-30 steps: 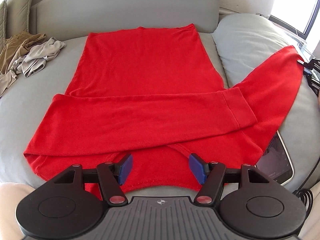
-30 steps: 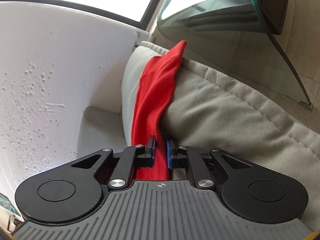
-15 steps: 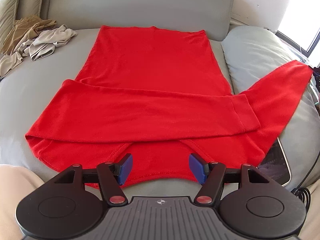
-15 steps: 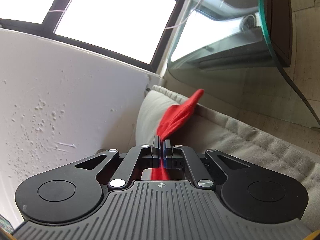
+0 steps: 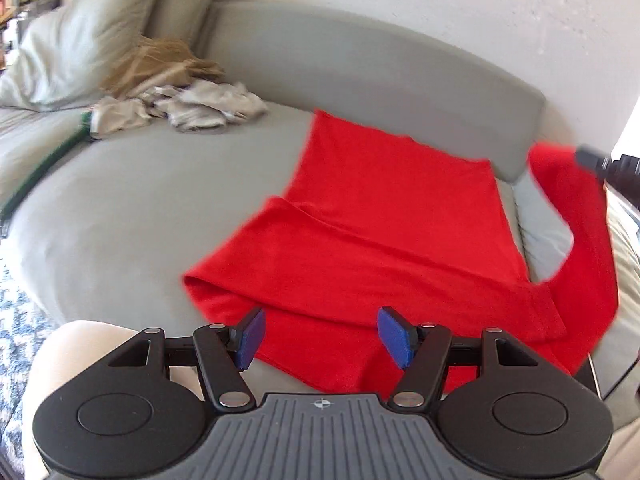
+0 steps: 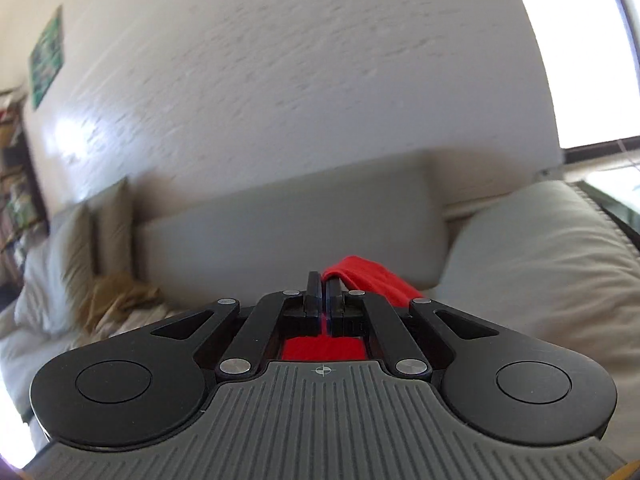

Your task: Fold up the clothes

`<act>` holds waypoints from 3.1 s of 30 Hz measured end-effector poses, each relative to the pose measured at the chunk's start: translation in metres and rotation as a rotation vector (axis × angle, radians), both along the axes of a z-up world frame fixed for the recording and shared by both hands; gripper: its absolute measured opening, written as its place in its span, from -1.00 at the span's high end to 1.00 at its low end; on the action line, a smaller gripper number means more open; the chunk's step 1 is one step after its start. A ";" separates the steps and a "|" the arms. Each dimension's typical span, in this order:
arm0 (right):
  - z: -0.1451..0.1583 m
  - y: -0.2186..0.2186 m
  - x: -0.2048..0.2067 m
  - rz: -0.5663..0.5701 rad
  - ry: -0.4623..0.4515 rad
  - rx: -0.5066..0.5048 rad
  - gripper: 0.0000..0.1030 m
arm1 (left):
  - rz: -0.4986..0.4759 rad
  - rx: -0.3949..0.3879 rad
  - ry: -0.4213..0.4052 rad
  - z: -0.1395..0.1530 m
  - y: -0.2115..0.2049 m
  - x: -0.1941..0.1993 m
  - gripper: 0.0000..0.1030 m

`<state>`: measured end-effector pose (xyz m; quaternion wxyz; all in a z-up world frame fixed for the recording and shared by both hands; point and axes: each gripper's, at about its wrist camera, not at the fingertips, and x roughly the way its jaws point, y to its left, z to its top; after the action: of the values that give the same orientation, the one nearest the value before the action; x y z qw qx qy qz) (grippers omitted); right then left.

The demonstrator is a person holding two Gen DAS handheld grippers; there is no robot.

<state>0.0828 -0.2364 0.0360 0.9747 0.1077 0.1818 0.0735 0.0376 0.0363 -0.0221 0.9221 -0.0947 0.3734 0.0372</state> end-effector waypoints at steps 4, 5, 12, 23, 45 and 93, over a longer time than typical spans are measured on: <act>-0.057 0.114 -0.001 0.268 0.241 -0.127 0.79 | 0.150 -0.048 -0.076 0.014 0.043 -0.012 -0.20; -0.071 0.127 0.000 0.324 0.323 -0.123 0.69 | 0.150 -0.071 -0.077 0.015 0.049 -0.014 -0.22; -0.079 0.091 -0.032 0.345 0.508 0.081 -0.01 | 0.046 -0.154 -0.023 -0.007 0.053 -0.007 -0.20; -0.098 -0.014 -0.044 0.116 0.369 0.252 -0.09 | -0.419 0.216 -0.110 -0.030 -0.079 0.020 -0.17; -0.117 -0.073 -0.032 0.066 0.417 0.555 -0.10 | -0.380 0.220 -0.043 -0.074 -0.101 0.065 0.79; -0.115 -0.090 -0.044 -0.083 0.334 0.534 -0.12 | 0.204 0.018 -0.093 -0.038 0.039 0.054 0.25</act>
<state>0.0384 -0.3261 -0.0795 0.8707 0.3778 0.3091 0.0599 0.0918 0.0751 -0.0600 0.9307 -0.1254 0.3182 0.1299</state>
